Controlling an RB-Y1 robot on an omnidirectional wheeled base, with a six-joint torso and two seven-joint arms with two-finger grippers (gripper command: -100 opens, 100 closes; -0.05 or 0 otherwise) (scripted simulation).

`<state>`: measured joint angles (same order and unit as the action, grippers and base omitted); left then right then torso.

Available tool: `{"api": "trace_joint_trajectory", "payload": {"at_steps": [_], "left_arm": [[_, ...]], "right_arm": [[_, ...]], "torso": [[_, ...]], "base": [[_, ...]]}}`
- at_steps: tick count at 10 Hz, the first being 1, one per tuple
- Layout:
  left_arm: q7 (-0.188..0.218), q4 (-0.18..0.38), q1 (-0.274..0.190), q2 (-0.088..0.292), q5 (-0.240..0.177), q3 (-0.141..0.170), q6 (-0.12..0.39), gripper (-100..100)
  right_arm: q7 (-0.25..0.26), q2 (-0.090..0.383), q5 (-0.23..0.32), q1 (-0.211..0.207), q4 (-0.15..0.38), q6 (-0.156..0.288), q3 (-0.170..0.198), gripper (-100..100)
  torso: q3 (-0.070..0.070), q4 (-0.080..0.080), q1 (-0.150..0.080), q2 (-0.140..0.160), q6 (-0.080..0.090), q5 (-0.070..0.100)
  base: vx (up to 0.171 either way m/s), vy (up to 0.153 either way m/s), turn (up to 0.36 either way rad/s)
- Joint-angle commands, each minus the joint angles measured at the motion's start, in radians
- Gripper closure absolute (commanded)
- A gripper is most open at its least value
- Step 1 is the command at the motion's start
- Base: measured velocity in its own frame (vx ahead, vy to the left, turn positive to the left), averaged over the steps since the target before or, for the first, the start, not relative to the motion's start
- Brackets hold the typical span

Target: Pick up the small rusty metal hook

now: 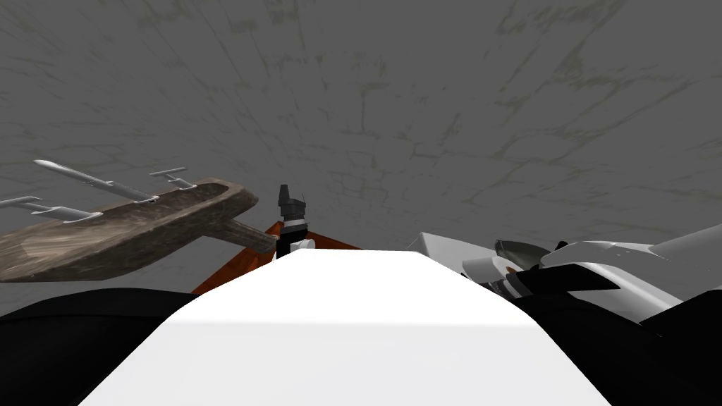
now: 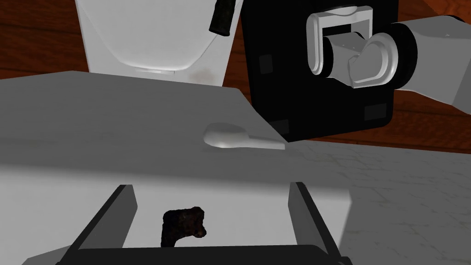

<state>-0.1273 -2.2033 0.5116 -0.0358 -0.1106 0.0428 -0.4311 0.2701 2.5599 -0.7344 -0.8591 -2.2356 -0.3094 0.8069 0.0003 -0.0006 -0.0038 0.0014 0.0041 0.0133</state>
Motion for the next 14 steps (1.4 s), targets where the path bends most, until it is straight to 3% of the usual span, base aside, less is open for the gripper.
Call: {"api": "trace_joint_trajectory", "payload": {"at_steps": [1,5,6,7,12,13,14], "left_arm": [[0.0,0.0,0.0,0.0,0.0,0.0,0.0,0],[0.0,0.0,0.0,0.0,0.0,0.0,0.0,0],[0.0,0.0,0.0,0.0,0.0,0.0,0.0,0],[0.0,0.0,0.0,0.0,0.0,0.0,0.0,0],[0.0,0.0,0.0,0.0,0.0,0.0,0.0,0],[0.0,0.0,0.0,0.0,0.0,0.0,0.0,0],[0.0,0.0,0.0,0.0,0.0,0.0,0.0,0]], "right_arm": [[0.0,0.0,0.0,0.0,0.0,0.0,0.0,100],[-0.003,-0.001,-0.002,0.0,-0.001,-0.001,0.001,100],[-0.003,-0.001,-0.002,0.0,-0.001,-0.001,0.001,0],[0.0,0.037,-0.013,0.012,-0.026,-0.021,0.008,100],[0.006,0.139,-0.049,0.044,-0.081,-0.065,0.035,100],[0.004,0.123,-0.044,0.038,-0.073,-0.055,0.026,100],[0.003,0.125,-0.045,0.038,-0.074,-0.057,0.025,0]], "torso": [[0.0,0.0,0.0,0.0,0.0,0.0],[0.0,0.0,-0.001,0.0,-0.002,0.0],[0.0,0.0,-0.001,0.0,-0.002,0.0],[0.0,0.0,-0.001,0.0,-0.002,0.0],[-0.001,-0.001,-0.002,-0.001,-0.001,0.001],[-0.001,-0.001,-0.002,-0.001,-0.001,0.001],[-0.001,-0.001,-0.002,-0.001,-0.001,0.001]], "base": [[0.0,0.0,0.0],[0.0,0.001,-0.003],[0.0,0.0,0.0],[-0.001,-0.013,-0.029],[0.003,-0.024,-0.021],[0.003,-0.01,0.0],[0.0,0.0,0.0]]}}
